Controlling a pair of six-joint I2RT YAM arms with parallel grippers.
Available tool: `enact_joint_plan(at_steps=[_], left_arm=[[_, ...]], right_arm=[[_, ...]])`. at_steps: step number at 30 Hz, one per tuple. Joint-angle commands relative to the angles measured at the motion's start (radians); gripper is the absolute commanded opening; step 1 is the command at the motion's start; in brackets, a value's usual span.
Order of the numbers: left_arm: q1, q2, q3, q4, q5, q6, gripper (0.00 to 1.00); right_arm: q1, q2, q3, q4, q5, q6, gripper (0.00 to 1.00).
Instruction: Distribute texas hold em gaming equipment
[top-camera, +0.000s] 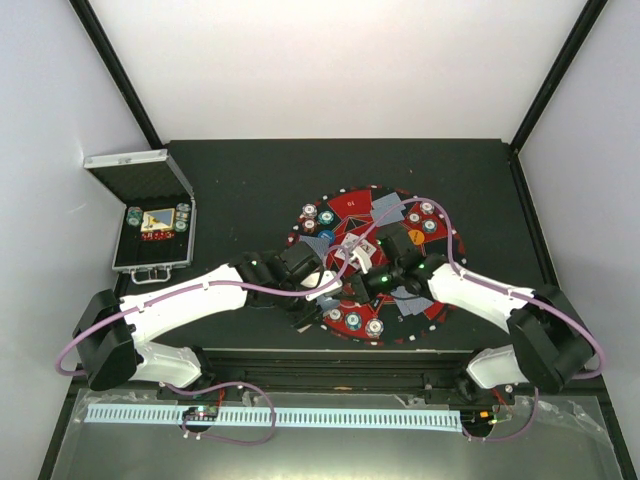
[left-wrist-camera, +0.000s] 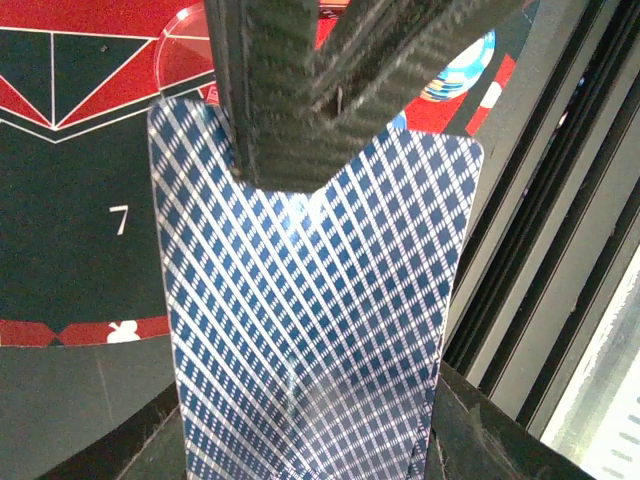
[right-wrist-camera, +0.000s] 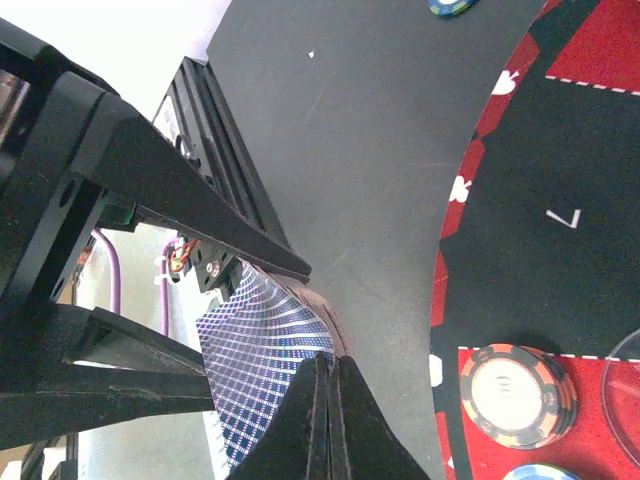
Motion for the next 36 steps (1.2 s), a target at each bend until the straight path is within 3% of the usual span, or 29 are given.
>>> enact_joint_plan(at_steps=[1, 10, 21, 30, 36], left_arm=[[-0.003, -0.023, 0.009, 0.008, 0.017, 0.008, 0.50], [-0.003, -0.008, 0.010, 0.011, 0.011, 0.008, 0.50], [0.002, 0.006, 0.018, 0.001, -0.020, 0.003, 0.50], [0.010, -0.009, 0.018, -0.001, -0.027, 0.001, 0.50], [0.014, -0.009, 0.020, -0.004, -0.028, 0.000, 0.50]], right_arm=[[-0.035, -0.035, -0.007, 0.002, 0.000, -0.001, 0.01], [-0.089, -0.101, -0.019, -0.052, 0.000, -0.031, 0.01], [-0.226, -0.284, -0.037, -0.161, 0.124, -0.058, 0.01], [-0.234, -0.308, 0.042, -0.278, 0.449, -0.091, 0.01], [-0.226, -0.233, 0.138, -0.372, 0.917, -0.123, 0.01]])
